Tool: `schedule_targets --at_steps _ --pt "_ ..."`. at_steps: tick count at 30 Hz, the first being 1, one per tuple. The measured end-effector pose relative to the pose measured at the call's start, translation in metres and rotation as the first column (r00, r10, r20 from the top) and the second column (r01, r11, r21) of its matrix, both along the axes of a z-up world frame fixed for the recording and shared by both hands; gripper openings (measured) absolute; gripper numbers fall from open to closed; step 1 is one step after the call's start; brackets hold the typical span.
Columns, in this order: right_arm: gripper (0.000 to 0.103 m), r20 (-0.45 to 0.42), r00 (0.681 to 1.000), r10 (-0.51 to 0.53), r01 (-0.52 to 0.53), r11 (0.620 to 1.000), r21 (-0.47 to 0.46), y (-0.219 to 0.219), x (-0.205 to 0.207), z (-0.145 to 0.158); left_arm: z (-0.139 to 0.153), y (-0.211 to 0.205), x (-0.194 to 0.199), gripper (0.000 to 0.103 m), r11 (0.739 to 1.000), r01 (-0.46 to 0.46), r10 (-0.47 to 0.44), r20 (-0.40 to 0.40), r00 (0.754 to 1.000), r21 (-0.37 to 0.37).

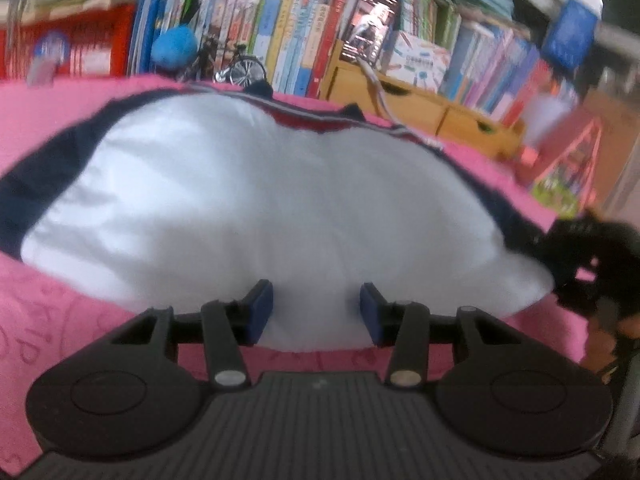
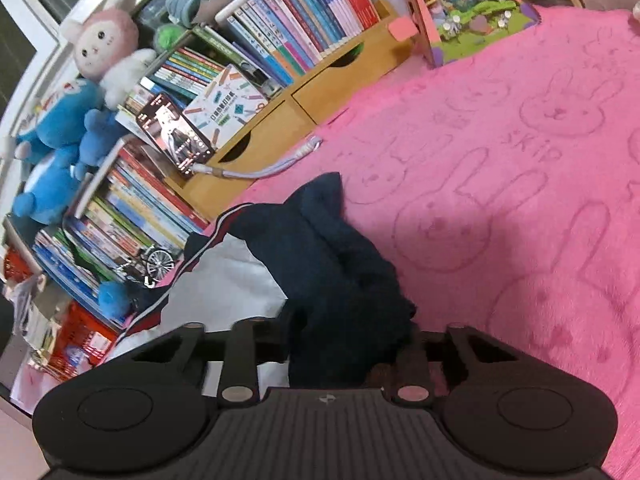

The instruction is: Fold clothes

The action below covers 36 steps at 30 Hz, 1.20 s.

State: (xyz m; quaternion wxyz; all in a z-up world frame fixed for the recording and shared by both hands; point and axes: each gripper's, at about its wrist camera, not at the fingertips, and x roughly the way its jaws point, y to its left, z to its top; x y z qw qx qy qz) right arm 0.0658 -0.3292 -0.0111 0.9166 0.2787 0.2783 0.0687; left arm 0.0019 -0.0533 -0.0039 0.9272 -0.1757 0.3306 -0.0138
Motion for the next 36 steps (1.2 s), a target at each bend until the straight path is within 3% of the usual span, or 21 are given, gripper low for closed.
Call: schedule_targets --at_steps 1,3,5,7,9,12,14,17,18,20,22,24,27,31,36 --pt "0.016 0.04 0.999 0.021 -0.019 0.998 -0.052 0.013 -0.003 0.011 -0.001 0.008 0.0 0.042 0.999 0.009 -0.009 -0.002 1.0 -0.044" --pt "0.012 0.118 0.991 0.068 -0.049 0.986 -0.158 0.038 -0.009 0.034 0.001 0.037 0.0 0.042 0.985 0.024 -0.029 -0.026 0.999 -0.172" --pt "0.012 0.188 0.974 0.123 -0.07 0.962 -0.265 0.063 -0.015 0.056 0.007 0.08 -0.016 0.043 0.961 -0.044 0.054 0.029 0.998 -0.272" --pt "0.012 0.252 0.95 0.187 -0.084 0.925 -0.369 0.089 -0.021 0.078 0.018 0.129 -0.042 0.045 0.937 -0.128 0.175 0.119 0.977 -0.326" --pt "0.012 0.317 0.891 0.325 -0.145 0.866 -0.479 0.145 -0.031 0.092 0.026 0.17 -0.068 0.05 0.907 -0.182 0.263 0.173 0.949 -0.38" --pt "0.012 0.331 0.782 0.528 -0.248 0.751 -0.612 0.232 -0.047 0.086 0.028 0.211 -0.105 0.055 0.856 -0.214 0.354 0.231 0.906 -0.471" --pt "0.02 0.277 0.71 0.648 -0.345 0.662 -0.665 0.279 -0.053 0.069 0.023 0.224 -0.121 0.055 0.827 -0.227 0.391 0.237 0.889 -0.514" --pt "0.038 0.145 0.608 0.781 -0.444 0.486 -0.753 0.327 -0.071 0.033 0.013 0.226 -0.127 0.059 0.812 -0.234 0.395 0.208 0.895 -0.535" --pt "0.039 0.125 0.596 0.793 -0.436 0.45 -0.78 0.331 -0.08 0.024 0.011 0.224 -0.125 0.061 0.811 -0.223 0.383 0.203 0.901 -0.541" --pt "0.064 0.142 0.584 0.799 -0.394 0.433 -0.811 0.324 -0.097 0.017 0.006 0.222 -0.12 0.063 0.809 -0.191 0.352 0.197 0.915 -0.556" --pt "0.073 0.174 0.607 0.776 -0.36 0.463 -0.81 0.304 -0.108 0.019 0.004 0.215 -0.11 0.066 0.797 -0.138 0.307 0.198 0.931 -0.587" --pt "0.074 0.204 0.629 0.75 -0.325 0.492 -0.807 0.284 -0.119 0.021 0.003 0.203 -0.1 0.07 0.794 -0.083 0.251 0.201 0.947 -0.602" --pt "0.076 0.21 0.712 0.67 -0.297 0.558 -0.775 0.251 -0.122 0.019 0.0 0.18 -0.084 0.076 0.807 -0.031 0.169 0.181 0.969 -0.589" --pt "0.076 0.169 0.803 0.572 -0.285 0.617 -0.733 0.215 -0.114 0.008 -0.009 0.156 -0.063 0.077 0.817 0.007 0.084 0.131 0.988 -0.577" --pt "0.076 0.113 0.843 0.527 -0.318 0.655 -0.685 0.191 -0.113 -0.008 -0.019 0.145 -0.043 0.077 0.813 -0.014 0.086 0.097 0.992 -0.582"
